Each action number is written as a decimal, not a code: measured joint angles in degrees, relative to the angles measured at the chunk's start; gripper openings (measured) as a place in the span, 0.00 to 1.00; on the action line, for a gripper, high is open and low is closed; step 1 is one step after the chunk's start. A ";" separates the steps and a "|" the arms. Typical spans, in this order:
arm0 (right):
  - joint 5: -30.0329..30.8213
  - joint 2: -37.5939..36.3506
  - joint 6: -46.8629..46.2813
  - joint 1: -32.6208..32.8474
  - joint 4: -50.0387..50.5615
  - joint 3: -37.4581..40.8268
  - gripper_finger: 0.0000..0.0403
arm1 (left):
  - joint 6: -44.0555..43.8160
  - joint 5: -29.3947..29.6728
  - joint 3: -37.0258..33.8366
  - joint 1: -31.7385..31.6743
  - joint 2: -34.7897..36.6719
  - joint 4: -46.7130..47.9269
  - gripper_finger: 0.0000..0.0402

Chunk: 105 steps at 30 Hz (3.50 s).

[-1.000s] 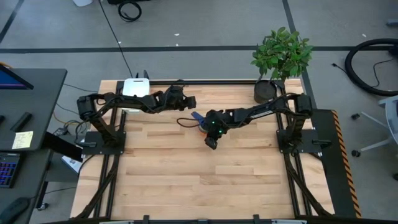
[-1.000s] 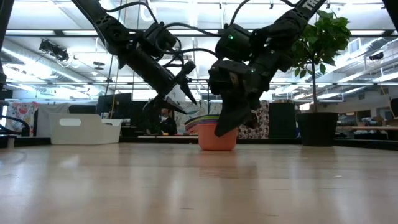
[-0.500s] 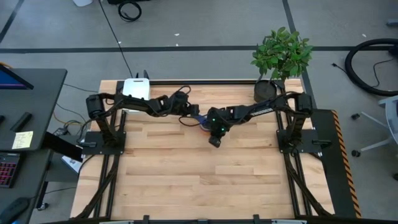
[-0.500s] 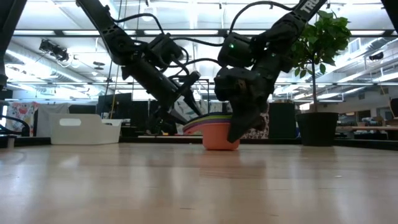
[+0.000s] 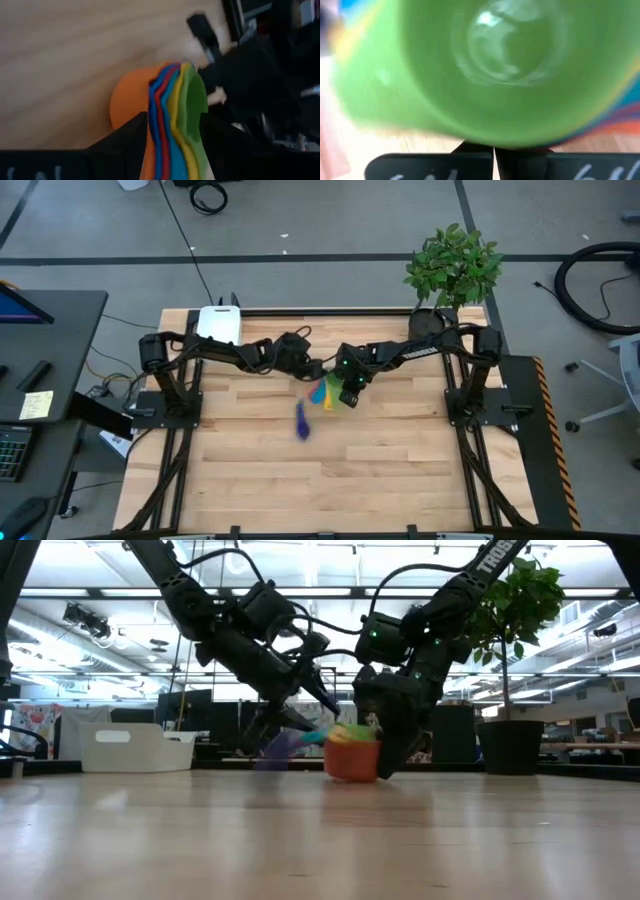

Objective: Nest measuring cups in basket
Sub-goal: Adjust the measuring cups, then stack the dark blue measuring cup on top of the green measuring cup

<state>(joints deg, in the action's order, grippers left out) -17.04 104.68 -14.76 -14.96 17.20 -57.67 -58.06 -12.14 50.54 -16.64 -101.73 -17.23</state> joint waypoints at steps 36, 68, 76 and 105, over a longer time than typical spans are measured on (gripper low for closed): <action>-12.94 -0.21 -7.35 0.26 -10.29 -0.09 0.01 | 2.75 2.31 0.09 2.81 0.13 3.63 0.46; -3.81 -27.82 4.60 -0.14 3.25 -0.11 0.01 | 12.30 -1.93 0.15 7.11 29.57 38.37 0.46; -0.03 -33.40 7.93 -0.50 9.98 -0.11 0.01 | -10.94 9.27 0.13 25.24 38.72 48.68 0.46; 2.60 -34.27 -0.08 0.26 10.79 -0.11 0.01 | -44.74 22.41 0.04 66.09 10.74 27.34 0.46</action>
<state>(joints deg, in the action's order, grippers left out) -14.44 70.41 -14.84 -14.70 27.99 -57.78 -102.80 10.26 50.59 49.46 -90.99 10.12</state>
